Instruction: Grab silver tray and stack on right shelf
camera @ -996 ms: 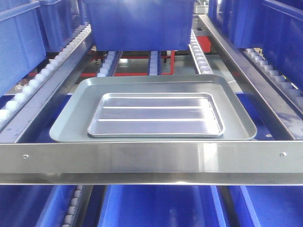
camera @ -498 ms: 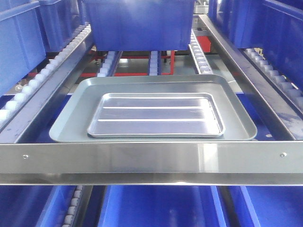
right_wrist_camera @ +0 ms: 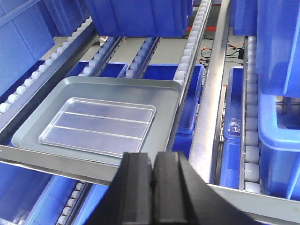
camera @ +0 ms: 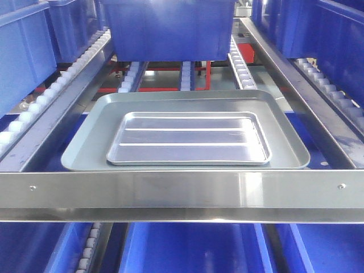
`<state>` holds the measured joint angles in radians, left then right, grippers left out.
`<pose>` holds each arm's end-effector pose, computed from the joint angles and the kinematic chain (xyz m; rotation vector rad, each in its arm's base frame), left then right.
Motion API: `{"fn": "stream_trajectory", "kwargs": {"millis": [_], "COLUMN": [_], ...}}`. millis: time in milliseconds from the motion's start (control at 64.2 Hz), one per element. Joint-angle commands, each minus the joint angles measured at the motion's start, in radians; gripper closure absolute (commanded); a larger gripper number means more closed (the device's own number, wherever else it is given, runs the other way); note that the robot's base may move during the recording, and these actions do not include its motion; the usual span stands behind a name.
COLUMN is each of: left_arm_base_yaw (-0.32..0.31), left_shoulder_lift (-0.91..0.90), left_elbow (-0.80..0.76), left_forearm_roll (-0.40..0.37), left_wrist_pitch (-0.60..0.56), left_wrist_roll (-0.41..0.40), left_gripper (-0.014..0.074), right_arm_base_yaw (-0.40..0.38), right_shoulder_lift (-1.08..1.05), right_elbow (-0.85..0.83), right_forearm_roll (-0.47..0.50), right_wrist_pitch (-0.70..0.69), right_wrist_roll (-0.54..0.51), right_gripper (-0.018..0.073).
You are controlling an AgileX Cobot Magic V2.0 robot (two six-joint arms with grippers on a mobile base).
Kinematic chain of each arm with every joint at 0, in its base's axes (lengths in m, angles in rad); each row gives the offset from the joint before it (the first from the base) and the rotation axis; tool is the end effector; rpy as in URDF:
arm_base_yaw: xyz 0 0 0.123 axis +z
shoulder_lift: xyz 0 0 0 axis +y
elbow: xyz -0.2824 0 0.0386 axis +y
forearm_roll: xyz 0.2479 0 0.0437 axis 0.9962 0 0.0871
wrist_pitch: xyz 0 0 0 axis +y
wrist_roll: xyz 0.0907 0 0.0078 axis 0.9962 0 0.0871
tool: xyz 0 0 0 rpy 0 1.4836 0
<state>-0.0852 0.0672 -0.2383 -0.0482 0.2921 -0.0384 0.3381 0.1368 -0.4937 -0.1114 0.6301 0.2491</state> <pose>0.0484 -0.0054 0.2626 0.0113 1.6061 -0.1428 0.0320 0.0049 0.3106 -0.1098 1.7599 0.3047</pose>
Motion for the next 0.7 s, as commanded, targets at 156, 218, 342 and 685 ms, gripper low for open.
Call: {"fn": "stream_trajectory", "kwargs": {"millis": [156, 218, 342, 685], "left_arm_base_yaw": [0.087, 0.084, 0.084, 0.084], "left_shoulder_lift": [-0.06, -0.079, -0.081, -0.081], "left_elbow": [0.291, 0.273, 0.282, 0.285], "left_forearm_roll": [-0.015, -0.015, -0.015, -0.015], "left_wrist_pitch": [-0.494, -0.373, -0.376, -0.376], "left_wrist_roll": [0.013, 0.013, 0.013, 0.013], "left_gripper": [0.0697, 0.0697, 0.0697, 0.0697], "right_arm_base_yaw": [0.002, 0.002, 0.002, 0.002], "right_shoulder_lift": [0.011, 0.011, 0.011, 0.011], "right_elbow": [-0.026, -0.026, -0.026, -0.026], "right_forearm_roll": [-0.018, -0.018, -0.018, -0.018], "right_wrist_pitch": [-0.081, -0.08, -0.079, -0.078], "right_wrist_roll": [-0.01, -0.01, -0.01, -0.01], "right_gripper": [0.051, 0.051, 0.051, 0.051]}}
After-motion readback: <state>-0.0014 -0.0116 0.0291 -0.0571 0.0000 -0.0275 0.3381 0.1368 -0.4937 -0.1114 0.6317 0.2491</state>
